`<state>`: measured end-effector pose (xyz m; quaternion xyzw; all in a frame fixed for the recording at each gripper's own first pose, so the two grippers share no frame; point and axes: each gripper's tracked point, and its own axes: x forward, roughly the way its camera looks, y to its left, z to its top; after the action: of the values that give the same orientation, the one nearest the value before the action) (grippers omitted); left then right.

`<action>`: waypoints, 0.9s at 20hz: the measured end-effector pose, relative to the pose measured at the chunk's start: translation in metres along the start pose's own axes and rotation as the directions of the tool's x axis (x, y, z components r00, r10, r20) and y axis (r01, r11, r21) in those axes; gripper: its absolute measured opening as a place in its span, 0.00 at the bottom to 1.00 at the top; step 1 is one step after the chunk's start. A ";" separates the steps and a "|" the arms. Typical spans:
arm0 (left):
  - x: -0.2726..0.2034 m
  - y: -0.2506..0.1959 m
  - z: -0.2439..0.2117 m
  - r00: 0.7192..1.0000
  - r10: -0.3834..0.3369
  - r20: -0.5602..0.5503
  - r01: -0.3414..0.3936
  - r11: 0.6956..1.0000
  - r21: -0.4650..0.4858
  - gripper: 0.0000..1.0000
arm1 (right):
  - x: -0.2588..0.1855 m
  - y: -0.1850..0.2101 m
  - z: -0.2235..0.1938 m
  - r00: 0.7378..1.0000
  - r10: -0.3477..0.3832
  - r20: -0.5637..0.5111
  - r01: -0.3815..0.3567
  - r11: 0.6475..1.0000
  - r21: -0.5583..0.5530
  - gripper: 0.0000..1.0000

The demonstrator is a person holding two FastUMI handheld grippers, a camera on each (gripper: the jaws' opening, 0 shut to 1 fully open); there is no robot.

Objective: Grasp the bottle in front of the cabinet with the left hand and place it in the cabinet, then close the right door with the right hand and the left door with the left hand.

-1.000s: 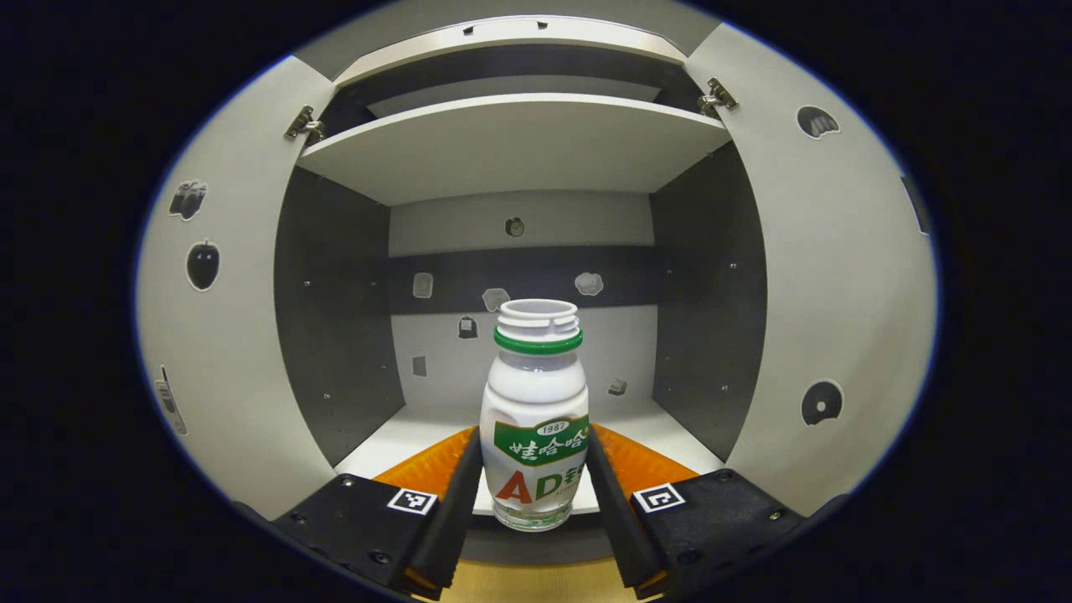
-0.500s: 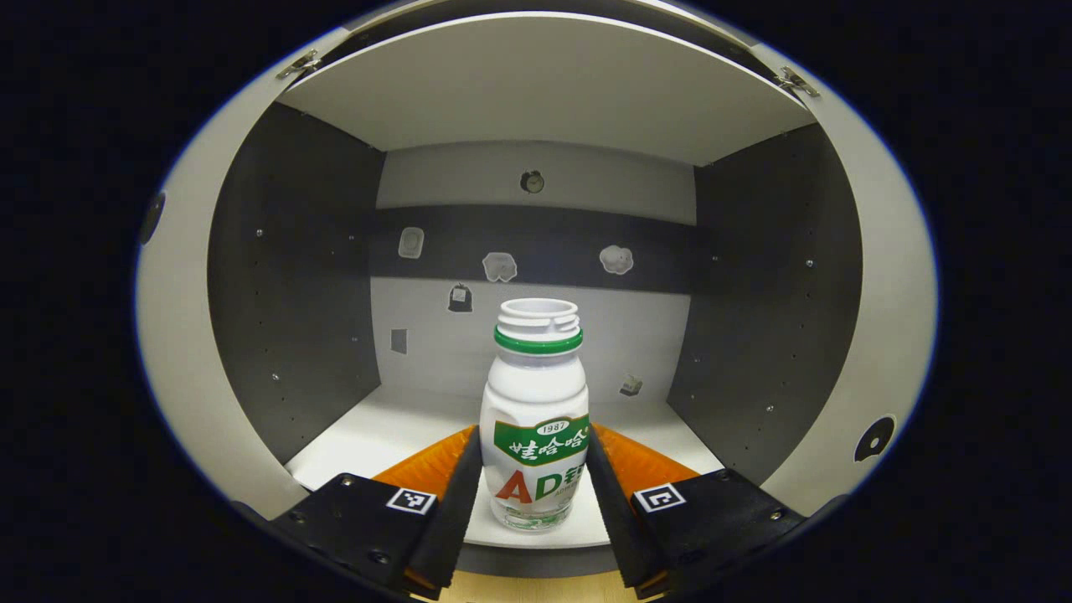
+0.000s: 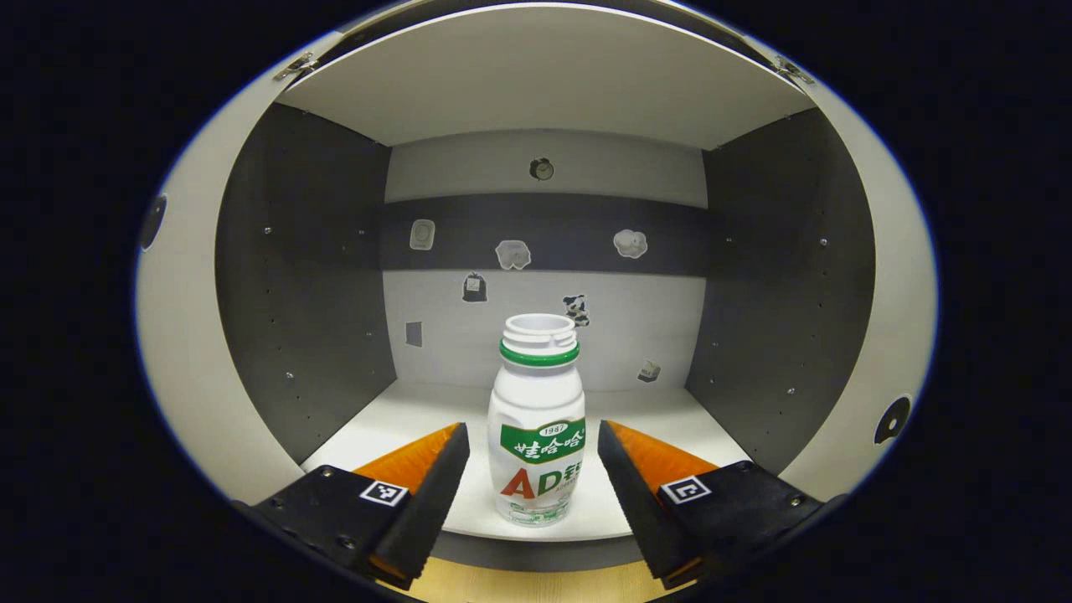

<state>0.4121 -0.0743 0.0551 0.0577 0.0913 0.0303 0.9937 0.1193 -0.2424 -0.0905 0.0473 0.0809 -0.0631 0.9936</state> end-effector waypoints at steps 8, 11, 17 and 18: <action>-0.101 0.033 0.048 0.990 0.028 0.138 -0.030 0.999 0.012 0.96 | -0.004 0.020 0.008 0.998 0.061 0.010 -0.060 0.997 -0.040 0.98; -0.153 0.056 0.059 0.975 0.042 0.216 -0.042 0.999 -0.004 0.96 | 0.003 0.030 0.020 0.995 0.097 0.034 -0.096 0.994 -0.053 0.90; -0.254 0.115 0.059 0.964 0.098 0.248 -0.091 0.995 -0.039 0.94 | 0.016 0.059 0.054 0.988 0.122 0.098 -0.117 0.992 -0.051 0.90; -0.269 0.126 0.058 0.963 0.107 0.249 -0.104 0.994 -0.028 0.94 | 0.018 0.066 0.061 0.986 0.125 0.112 -0.117 0.991 -0.068 0.90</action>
<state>0.1527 0.0250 0.1745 0.0585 -0.0382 0.0764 0.9946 0.1556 -0.1853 -0.0281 0.0178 0.0220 -0.0028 0.9996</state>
